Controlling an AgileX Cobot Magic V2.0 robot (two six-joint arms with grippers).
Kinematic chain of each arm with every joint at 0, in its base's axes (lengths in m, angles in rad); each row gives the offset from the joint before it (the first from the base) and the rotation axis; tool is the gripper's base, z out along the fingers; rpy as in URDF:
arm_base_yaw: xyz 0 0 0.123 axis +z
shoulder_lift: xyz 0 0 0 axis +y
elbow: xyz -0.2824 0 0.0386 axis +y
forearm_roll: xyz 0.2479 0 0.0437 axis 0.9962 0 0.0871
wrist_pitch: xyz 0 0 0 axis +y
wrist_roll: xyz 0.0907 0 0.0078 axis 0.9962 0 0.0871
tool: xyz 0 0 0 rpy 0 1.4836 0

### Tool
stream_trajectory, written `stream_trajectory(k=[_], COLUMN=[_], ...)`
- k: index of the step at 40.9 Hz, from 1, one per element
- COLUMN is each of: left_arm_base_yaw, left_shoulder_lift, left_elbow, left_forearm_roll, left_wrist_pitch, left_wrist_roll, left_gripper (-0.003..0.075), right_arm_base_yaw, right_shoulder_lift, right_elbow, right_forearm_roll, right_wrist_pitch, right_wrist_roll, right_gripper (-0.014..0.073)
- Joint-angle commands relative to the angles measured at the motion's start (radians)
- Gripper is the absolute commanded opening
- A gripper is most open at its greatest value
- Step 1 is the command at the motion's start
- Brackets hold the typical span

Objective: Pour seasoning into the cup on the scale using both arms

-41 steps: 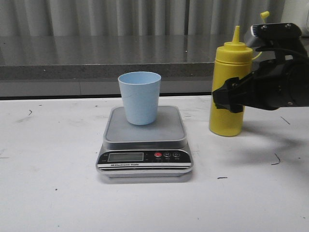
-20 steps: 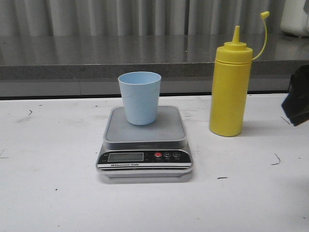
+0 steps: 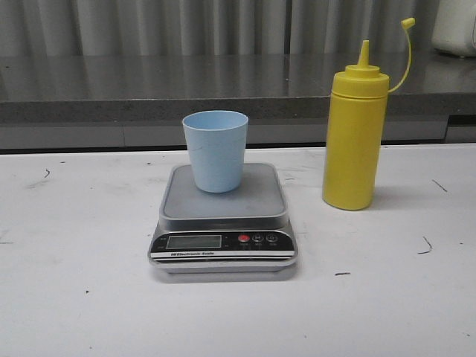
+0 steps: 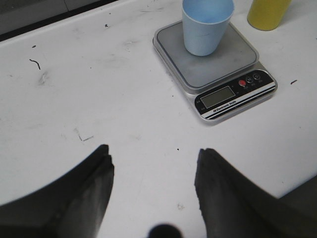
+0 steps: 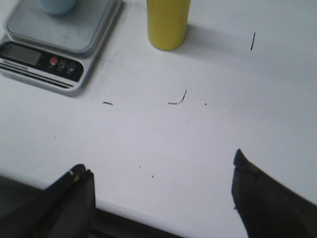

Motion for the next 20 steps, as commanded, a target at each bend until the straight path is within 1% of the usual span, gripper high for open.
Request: stream_trajectory(k=[1,9,13,18,20], left_arm_base_yaw=[-0.003,-0.003,-0.003,-0.003,-0.003], left_shoulder_lift=[-0.003,-0.003,-0.001,0.001,0.001], left_elbow=[-0.027,-0.027,-0.027,-0.027,-0.027], left_forearm_roll=[-0.003,-0.003,-0.003,-0.003,-0.003], left_wrist_pitch=[-0.075,-0.078,-0.096,-0.098,-0.098], left_wrist_roll=[-0.004,-0.004,-0.004,-0.004,-0.004], left_gripper=[0.0364,0.0364,0.0364,0.0363,0.034], right_arm_base_yaw=[0.001,0.001,0.001,0.001,0.001], right_shoulder_lift=[-0.1,-0.255,-0.287,-0.29,-0.29], right_elbow=[-0.033,-0.022,-0.019,-0.019,-0.019], right_forearm_roll=[-0.006,-0.031,-0.031,-0.031,-0.031], right_wrist_pitch=[-0.037,0.0,0.025,0.016,0.01], right_wrist_roll=[-0.013,-0.013,-0.015,-0.017,-0.017], right_gripper=[0.0581,0.0581,0.0581,0.058,0.0574])
